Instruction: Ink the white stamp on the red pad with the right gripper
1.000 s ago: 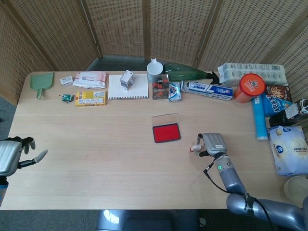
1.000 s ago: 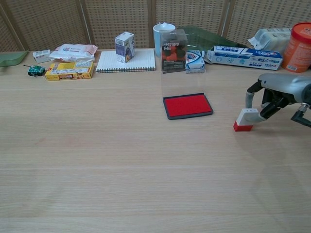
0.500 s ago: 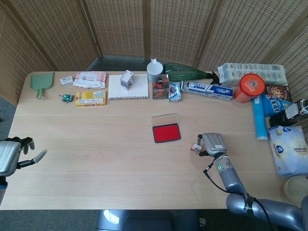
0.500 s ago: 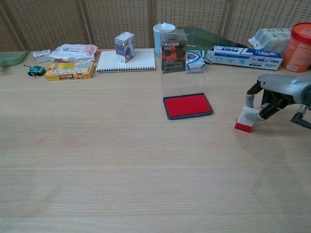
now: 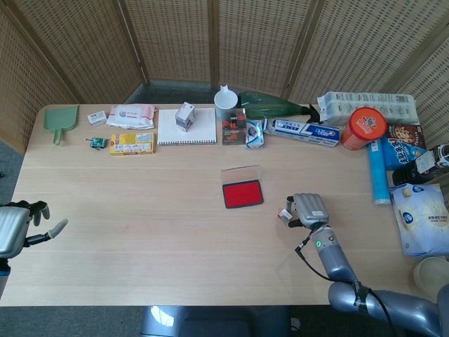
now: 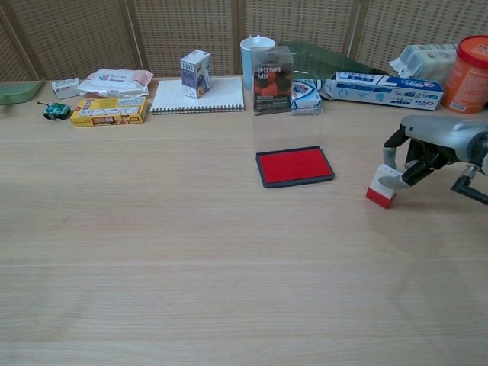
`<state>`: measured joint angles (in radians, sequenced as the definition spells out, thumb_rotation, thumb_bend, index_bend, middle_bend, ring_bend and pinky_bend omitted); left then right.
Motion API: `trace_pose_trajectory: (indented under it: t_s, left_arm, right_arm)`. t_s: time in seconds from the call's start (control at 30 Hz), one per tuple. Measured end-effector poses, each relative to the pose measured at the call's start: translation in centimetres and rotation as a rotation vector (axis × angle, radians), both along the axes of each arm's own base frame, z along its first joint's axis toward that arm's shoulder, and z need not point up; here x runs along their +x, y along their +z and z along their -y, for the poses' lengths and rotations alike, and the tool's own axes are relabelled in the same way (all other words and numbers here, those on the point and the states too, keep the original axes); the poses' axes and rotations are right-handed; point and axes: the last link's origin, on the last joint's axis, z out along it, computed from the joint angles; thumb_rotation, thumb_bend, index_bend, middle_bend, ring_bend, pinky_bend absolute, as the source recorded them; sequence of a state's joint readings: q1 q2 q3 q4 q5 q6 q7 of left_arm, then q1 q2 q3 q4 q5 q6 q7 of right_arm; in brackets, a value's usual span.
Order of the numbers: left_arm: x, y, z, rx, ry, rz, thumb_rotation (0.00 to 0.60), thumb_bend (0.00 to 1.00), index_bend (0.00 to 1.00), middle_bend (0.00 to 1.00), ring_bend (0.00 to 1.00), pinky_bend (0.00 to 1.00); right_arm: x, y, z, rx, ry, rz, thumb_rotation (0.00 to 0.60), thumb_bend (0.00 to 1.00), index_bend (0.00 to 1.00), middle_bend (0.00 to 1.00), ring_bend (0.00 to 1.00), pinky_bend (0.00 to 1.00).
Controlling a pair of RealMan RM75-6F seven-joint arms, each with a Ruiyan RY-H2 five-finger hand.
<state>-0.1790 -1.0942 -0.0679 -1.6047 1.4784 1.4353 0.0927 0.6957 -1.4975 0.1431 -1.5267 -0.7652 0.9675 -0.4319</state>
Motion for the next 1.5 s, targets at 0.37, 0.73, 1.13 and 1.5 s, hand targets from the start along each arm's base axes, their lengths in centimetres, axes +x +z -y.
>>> trace_pose_trajectory:
  t_s: [0.37,0.73,1.13,1.5]
  left_arm:
    - [0.2,0.1,-0.2,0.002,-0.012,-0.005,0.049,0.16,0.58,0.69,0.60,0.62]
    - [-0.1,0.2,0.0,0.004,0.003,-0.009,0.050,0.16,0.58,0.69,0.60,0.62]
    - [-1.4,0.4,0.1,0.006,0.046,-0.016,0.049,0.16,0.58,0.69,0.60,0.62]
    - [-2.2,-0.1,-0.2,-0.005,0.065,-0.012,0.048,0.16,0.58,0.69,0.60,0.62]
  right_arm:
    - [3.1,1.6,1.0,0.009,0.042,0.096,0.480,0.44,0.65,1.00,1.00,1.00]
    - [8.3,0.7,3.1,0.093,0.123,0.150,0.477,0.44,0.66,1.00,1.00,1.00]
    - [11.4,-2.3,6.1,0.095,0.171,0.070,0.480,0.44,0.67,1.00,1.00,1.00]
    - [11.4,-4.2,7.2,0.089,0.162,0.014,0.482,0.44,0.68,1.00,1.00,1.00]
